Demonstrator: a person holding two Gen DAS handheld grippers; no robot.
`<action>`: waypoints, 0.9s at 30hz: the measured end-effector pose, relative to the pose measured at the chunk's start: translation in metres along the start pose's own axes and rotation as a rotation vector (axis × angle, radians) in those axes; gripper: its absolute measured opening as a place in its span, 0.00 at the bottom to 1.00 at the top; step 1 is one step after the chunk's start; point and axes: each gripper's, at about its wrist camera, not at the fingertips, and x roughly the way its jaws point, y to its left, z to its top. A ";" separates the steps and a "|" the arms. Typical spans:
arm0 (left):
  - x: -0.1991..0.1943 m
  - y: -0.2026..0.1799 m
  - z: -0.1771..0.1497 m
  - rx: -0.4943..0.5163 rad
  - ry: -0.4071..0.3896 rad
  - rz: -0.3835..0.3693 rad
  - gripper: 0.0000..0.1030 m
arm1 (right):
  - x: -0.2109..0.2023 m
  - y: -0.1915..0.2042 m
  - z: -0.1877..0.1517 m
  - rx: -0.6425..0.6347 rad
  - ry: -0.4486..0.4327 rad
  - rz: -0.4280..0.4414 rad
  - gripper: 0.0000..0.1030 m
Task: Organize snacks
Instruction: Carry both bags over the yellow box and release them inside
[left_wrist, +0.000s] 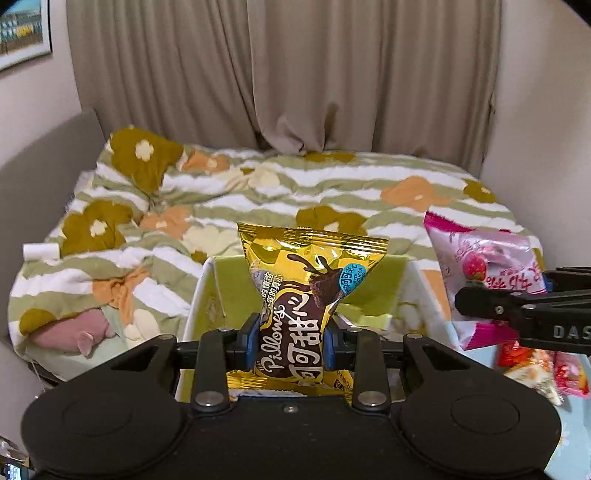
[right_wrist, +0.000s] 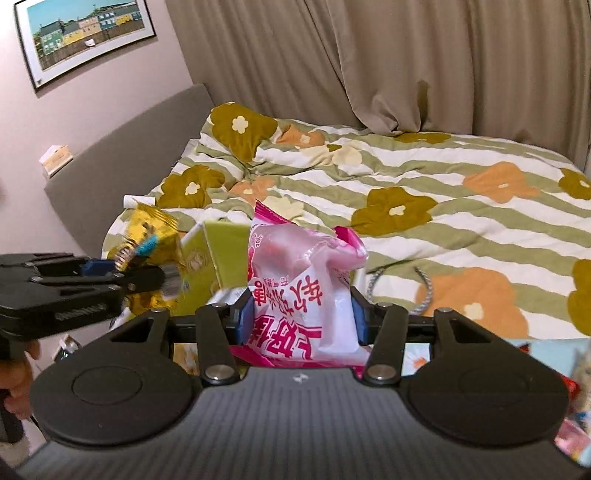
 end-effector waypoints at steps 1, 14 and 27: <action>0.012 0.008 0.003 -0.005 0.017 -0.008 0.35 | 0.007 0.004 0.004 0.005 0.005 -0.004 0.63; 0.070 0.047 0.009 0.050 0.056 -0.035 0.96 | 0.078 0.025 0.017 0.115 0.073 -0.101 0.63; 0.046 0.068 -0.006 0.025 0.043 -0.045 0.97 | 0.088 0.042 0.022 0.143 0.077 -0.135 0.64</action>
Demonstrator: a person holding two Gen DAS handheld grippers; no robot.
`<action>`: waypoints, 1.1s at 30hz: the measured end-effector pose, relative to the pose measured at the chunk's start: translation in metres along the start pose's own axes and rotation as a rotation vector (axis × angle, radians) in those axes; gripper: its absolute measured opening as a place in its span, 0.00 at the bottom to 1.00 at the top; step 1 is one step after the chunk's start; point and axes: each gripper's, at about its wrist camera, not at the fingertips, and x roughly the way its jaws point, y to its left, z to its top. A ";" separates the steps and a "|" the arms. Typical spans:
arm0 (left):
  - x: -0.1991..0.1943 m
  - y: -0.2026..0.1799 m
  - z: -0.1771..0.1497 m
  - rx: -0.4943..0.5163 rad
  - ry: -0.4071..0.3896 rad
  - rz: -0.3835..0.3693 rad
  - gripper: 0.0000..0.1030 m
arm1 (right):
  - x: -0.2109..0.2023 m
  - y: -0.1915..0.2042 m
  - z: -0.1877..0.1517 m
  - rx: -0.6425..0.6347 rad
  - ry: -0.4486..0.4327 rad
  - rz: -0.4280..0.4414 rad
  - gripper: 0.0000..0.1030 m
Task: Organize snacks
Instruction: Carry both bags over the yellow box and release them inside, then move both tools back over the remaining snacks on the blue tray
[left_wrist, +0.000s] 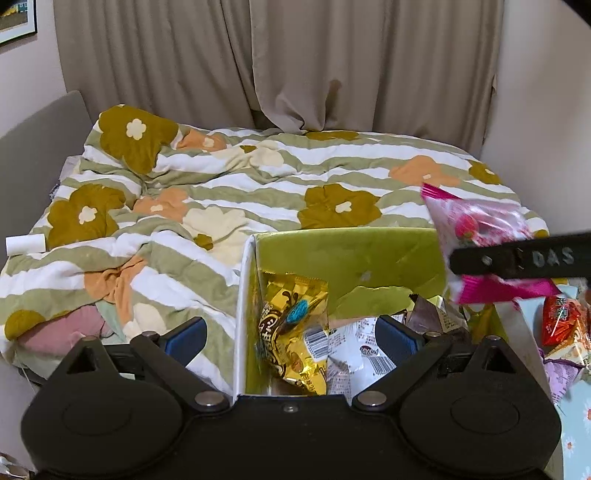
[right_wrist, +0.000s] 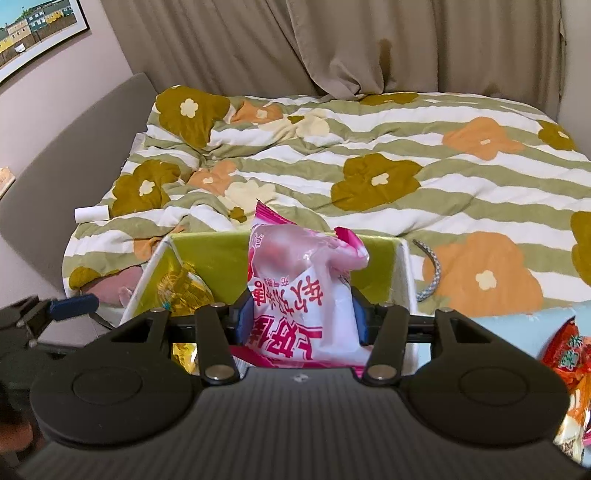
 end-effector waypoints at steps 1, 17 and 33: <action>-0.001 0.001 0.000 -0.001 -0.002 0.000 0.97 | 0.002 0.004 0.002 -0.004 0.001 0.006 0.64; -0.002 0.007 -0.015 -0.013 0.018 -0.001 0.97 | 0.013 0.021 -0.008 -0.012 -0.064 0.067 1.00; -0.071 -0.073 -0.011 0.024 -0.109 0.005 0.97 | -0.092 -0.028 -0.018 -0.045 -0.164 0.068 1.00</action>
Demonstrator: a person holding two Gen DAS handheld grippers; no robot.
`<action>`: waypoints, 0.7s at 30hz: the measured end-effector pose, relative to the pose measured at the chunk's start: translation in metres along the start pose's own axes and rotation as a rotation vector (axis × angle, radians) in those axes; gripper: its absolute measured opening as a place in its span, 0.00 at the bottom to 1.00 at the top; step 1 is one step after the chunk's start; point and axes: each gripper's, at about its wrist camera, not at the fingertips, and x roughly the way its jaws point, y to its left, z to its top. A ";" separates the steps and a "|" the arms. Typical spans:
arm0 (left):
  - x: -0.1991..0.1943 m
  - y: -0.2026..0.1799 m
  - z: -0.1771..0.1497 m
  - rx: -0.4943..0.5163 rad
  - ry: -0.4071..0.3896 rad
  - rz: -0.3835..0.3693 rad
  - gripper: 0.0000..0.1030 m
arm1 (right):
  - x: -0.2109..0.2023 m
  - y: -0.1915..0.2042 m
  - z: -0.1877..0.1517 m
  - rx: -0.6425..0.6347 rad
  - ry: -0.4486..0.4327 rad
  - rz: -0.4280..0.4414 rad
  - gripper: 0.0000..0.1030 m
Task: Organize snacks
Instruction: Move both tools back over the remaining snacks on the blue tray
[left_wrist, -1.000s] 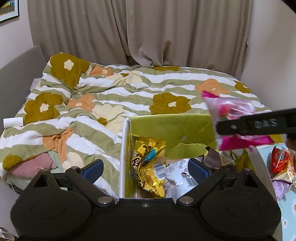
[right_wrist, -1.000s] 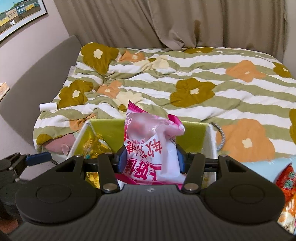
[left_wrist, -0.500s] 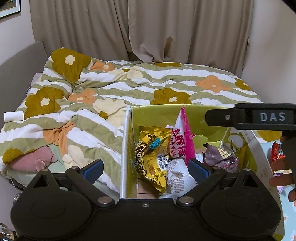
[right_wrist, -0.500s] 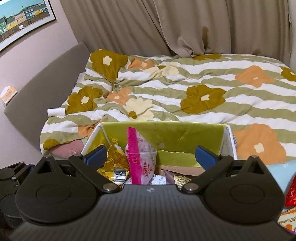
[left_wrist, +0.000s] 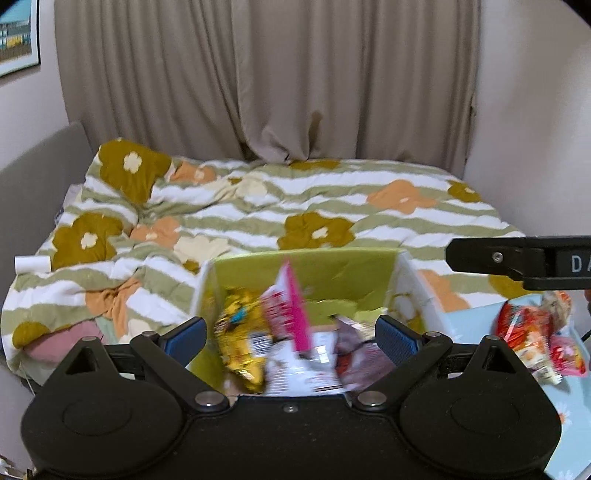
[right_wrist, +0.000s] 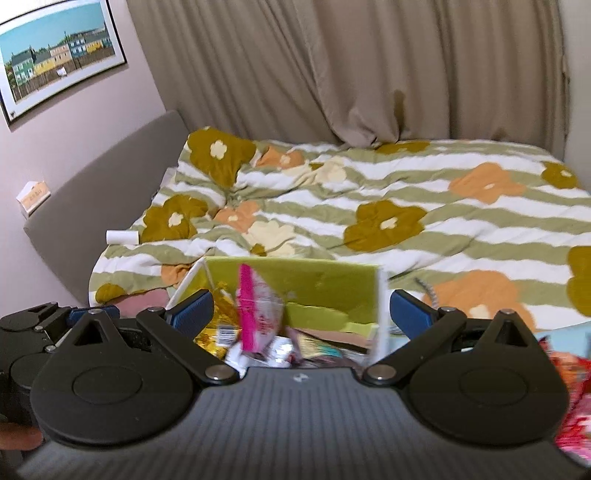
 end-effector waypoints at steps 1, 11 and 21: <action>-0.005 -0.011 0.000 0.004 -0.012 0.001 0.97 | -0.011 -0.009 -0.001 -0.001 -0.008 -0.003 1.00; -0.024 -0.131 -0.012 0.013 -0.018 -0.034 0.97 | -0.097 -0.120 -0.021 -0.037 -0.032 -0.106 1.00; -0.004 -0.249 -0.036 0.053 0.046 -0.071 0.97 | -0.135 -0.239 -0.054 0.028 0.036 -0.165 1.00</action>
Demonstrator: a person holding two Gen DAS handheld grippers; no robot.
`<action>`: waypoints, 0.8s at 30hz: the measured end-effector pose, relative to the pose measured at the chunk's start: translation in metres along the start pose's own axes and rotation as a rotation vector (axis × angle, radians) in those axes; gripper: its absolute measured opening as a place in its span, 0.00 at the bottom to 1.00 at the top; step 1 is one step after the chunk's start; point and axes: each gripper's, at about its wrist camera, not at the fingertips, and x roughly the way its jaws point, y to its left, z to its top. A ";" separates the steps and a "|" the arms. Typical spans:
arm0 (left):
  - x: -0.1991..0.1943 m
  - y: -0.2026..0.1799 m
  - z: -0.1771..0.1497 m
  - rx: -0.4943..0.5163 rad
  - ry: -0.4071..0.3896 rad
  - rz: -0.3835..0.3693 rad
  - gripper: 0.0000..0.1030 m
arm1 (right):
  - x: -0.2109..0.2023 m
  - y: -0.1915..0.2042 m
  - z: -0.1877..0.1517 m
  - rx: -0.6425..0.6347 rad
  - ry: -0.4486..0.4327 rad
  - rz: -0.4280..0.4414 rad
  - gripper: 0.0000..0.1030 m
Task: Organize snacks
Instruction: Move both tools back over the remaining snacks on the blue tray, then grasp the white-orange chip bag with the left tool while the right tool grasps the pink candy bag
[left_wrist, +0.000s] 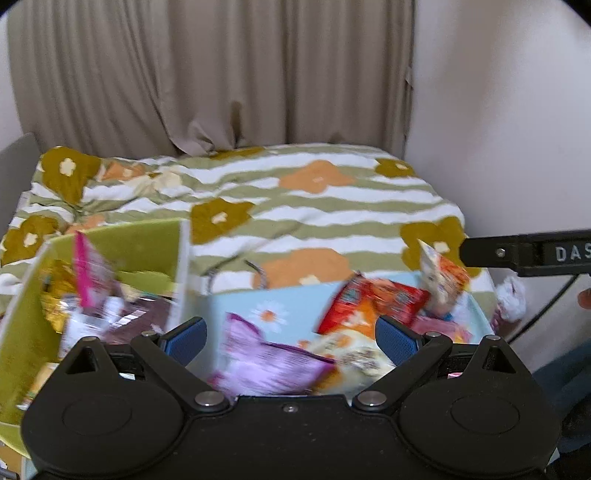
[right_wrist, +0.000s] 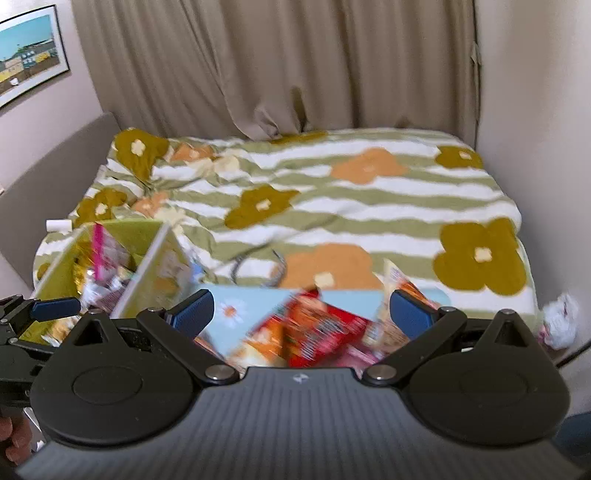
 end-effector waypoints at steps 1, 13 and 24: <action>0.004 -0.009 -0.001 0.011 0.010 -0.003 0.97 | 0.002 -0.009 -0.003 0.010 0.011 -0.004 1.00; 0.080 -0.076 -0.013 0.211 0.120 -0.009 0.97 | 0.044 -0.083 -0.039 0.237 0.155 -0.026 1.00; 0.139 -0.066 -0.020 0.229 0.289 -0.024 0.95 | 0.091 -0.096 -0.064 0.410 0.248 -0.047 1.00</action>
